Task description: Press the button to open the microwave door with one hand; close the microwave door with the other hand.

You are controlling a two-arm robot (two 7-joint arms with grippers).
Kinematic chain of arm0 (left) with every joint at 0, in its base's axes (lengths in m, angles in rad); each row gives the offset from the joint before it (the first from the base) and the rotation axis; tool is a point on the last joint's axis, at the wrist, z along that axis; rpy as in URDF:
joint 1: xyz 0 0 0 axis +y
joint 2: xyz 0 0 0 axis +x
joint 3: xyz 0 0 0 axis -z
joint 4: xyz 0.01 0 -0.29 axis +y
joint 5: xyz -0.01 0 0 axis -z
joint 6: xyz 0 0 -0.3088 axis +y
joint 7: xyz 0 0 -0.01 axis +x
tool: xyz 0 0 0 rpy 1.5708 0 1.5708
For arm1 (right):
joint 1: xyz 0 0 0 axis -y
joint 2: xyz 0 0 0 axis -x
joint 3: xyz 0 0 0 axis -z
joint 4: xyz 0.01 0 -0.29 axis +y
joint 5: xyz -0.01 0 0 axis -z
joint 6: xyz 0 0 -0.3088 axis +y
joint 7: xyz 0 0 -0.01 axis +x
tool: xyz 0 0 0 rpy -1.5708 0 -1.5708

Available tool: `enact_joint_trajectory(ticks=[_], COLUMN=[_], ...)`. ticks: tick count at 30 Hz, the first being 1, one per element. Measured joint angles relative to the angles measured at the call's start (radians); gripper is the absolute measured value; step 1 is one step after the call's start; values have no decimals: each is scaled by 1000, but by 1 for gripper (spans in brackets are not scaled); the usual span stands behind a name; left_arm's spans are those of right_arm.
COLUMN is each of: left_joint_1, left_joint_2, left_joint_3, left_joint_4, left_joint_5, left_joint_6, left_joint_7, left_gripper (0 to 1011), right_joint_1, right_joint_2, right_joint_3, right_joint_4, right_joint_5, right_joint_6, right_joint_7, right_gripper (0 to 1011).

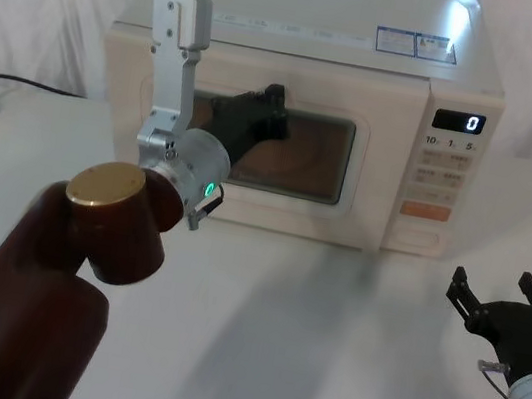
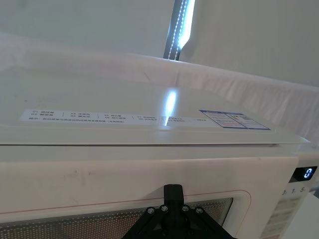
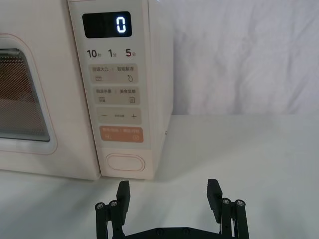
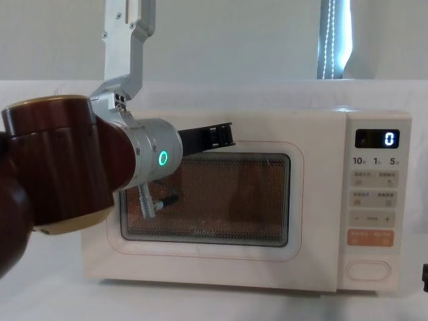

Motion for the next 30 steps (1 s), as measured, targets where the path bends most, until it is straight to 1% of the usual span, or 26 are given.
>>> enact_joint_trajectory(ticks=[13, 22, 28, 30], left_joint_1=[-17, -20, -6, 9], left_joint_2=[-13, -16, -13, -8], left_joint_3=[-3, -4, -3, -2], left_joint_4=[25, 30, 9, -13], left_joint_5=[2, 3, 1, -2], left_joint_6=[-7, -7, 4, 13], left_joint_7=[-3, -7, -9, -11], left_gripper=[0, 0, 0, 0], right_joint_1=[0, 0, 0, 0], right_joint_2=[0, 0, 0, 0], right_joint_3=[0, 0, 0, 0], right_joint_4=[0, 0, 0, 0], right_joint_5=[0, 0, 0, 0], right_joint_6=[0, 0, 0, 0], right_joint_7=[0, 0, 0, 0], right_gripper=[1002, 1002, 1002, 1002])
